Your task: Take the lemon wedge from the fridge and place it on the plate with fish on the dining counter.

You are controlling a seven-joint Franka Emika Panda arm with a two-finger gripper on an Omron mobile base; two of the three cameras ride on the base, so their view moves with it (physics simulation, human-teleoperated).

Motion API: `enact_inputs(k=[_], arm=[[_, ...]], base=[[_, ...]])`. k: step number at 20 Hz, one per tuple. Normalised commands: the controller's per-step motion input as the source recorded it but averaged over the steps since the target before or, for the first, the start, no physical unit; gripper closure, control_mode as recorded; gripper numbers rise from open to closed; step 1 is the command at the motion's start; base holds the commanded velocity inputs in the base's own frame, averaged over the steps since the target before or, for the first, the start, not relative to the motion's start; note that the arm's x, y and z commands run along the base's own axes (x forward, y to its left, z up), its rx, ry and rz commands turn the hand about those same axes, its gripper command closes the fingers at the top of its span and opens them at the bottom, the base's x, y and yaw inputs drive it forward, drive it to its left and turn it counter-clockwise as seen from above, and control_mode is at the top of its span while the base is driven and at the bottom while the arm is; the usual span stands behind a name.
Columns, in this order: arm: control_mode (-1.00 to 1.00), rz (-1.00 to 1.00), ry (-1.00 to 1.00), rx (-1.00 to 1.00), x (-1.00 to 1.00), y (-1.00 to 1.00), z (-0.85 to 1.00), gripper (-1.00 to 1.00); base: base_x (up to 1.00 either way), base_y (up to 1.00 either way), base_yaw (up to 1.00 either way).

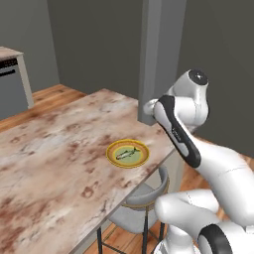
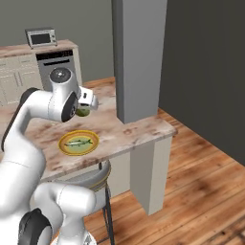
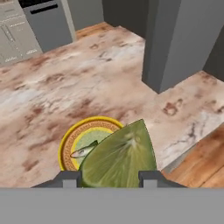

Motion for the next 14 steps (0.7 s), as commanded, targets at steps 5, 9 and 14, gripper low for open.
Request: enact_inputs(k=[5, 9, 14], arm=[[-1.0, 0.05, 0.01, -0.06, 0.47, 0.51, -0.79, 1.0], [-1.0, 0.01, 0.13, -0.1, 0.34, 0.71, -0.49, 1.0], [-1.0, 0.02, 0.08, -0.03, 0.06, 0.34, -0.24, 1.0]], base=[[0.0, 0.0, 0.0], [0.0, 0.0, 0.0], [0.0, 0.0, 0.0]])
